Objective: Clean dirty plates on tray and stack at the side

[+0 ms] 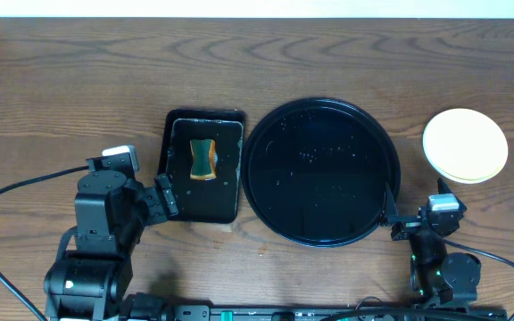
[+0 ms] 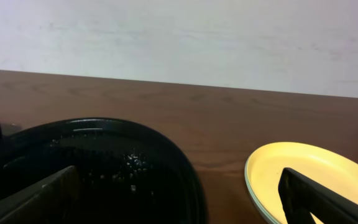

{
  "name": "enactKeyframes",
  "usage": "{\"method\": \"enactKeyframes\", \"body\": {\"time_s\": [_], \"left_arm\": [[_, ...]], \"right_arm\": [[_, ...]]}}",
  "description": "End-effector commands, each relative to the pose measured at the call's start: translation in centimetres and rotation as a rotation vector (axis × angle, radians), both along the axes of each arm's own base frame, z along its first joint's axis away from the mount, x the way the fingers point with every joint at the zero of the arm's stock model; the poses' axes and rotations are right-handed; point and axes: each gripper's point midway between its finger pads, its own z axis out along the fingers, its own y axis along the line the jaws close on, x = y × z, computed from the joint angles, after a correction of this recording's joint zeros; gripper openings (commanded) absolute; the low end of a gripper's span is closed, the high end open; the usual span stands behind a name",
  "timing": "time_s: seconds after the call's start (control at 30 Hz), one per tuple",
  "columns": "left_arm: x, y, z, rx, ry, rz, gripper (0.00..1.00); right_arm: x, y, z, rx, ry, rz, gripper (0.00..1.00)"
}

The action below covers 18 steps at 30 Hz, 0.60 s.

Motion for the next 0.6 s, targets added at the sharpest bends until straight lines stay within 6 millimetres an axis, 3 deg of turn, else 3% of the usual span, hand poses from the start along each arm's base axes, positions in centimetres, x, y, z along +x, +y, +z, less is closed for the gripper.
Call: {"method": "enactKeyframes", "body": {"time_s": [0.0, 0.57], "left_arm": [[-0.02, 0.16, -0.25, 0.015, 0.005, -0.002, 0.87], [-0.47, 0.20, -0.71, 0.018, 0.030, -0.002, 0.87]], "right_arm": [[-0.03, -0.11, 0.00, -0.011, -0.002, -0.002, 0.99], [-0.03, -0.11, 0.00, -0.011, -0.002, -0.002, 0.99]]}}
